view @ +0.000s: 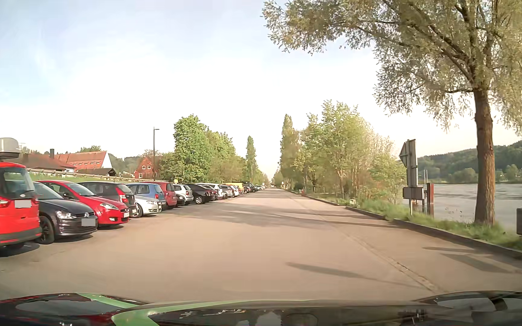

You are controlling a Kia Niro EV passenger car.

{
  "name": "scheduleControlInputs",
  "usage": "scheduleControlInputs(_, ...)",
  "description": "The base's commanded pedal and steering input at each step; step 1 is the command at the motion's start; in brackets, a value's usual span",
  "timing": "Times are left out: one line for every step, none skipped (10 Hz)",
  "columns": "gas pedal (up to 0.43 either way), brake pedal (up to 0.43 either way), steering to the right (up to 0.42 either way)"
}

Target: Follow the waypoints while adhering to traffic rules and regulations

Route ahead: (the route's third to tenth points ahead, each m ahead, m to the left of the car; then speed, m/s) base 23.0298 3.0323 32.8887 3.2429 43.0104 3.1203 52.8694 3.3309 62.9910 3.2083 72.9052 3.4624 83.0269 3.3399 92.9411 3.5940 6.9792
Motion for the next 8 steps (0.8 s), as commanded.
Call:
scheduleControlInputs(0.11, 0.0, 0.0)
scheduleControlInputs(0.118, 0.0, 0.0)
scheduleControlInputs(0.118, 0.0, 0.0)
scheduleControlInputs(0.118, 0.0, 0.0)
scheduleControlInputs(0.118, 0.0, 0.0)
scheduleControlInputs(0.118, 0.0, 0.0)
scheduleControlInputs(0.118, 0.0, 0.0)
scheduleControlInputs(0.118, 0.0, 0.0)
